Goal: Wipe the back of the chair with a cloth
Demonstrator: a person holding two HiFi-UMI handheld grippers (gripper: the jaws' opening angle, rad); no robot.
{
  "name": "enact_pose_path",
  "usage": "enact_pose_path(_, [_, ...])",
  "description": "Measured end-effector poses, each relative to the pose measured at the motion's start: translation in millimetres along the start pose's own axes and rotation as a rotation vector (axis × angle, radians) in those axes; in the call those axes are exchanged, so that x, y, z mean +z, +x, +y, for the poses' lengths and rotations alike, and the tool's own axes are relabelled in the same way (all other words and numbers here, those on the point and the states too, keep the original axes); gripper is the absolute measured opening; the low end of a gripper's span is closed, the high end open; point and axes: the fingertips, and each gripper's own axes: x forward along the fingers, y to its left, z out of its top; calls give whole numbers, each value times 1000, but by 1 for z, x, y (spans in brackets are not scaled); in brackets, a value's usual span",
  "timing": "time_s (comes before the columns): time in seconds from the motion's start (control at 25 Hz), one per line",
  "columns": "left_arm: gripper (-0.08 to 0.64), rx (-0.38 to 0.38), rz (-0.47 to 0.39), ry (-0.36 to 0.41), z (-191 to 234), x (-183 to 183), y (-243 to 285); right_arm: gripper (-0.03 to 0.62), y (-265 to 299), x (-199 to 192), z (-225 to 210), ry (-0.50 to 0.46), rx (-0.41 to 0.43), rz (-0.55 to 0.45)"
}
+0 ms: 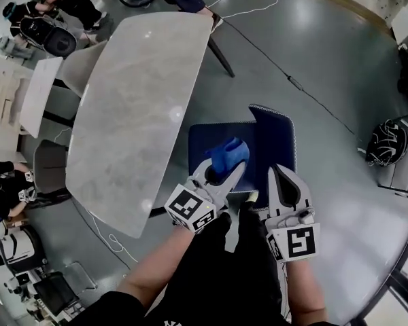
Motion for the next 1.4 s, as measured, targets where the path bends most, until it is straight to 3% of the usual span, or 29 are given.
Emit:
enact_pose_path(0.12, [64,18,28,-24,36,-30,17,12,20,-12,-8,-1,-12,8])
enact_pose_path(0.4, [64,-9,139,-84,102,-160,74,12,57,-80,-28,33,-60,24])
enact_pose_path(0.68, [64,-16,188,-148,157,-271,127,12,94,-155,-31,38,-134,45])
enact_pose_path(0.92, [64,4,200,-178,189,-327,164,12,114,-200,-53,47,-250,60])
enact_pose_path(1.16, [64,30,215,-213,216,-370,185,12,125,-224,-55,28,-251,73])
enact_pose_path(1.4, [64,6,208,-266,219,-393,204,12,131,-240,-60,21,-251,81])
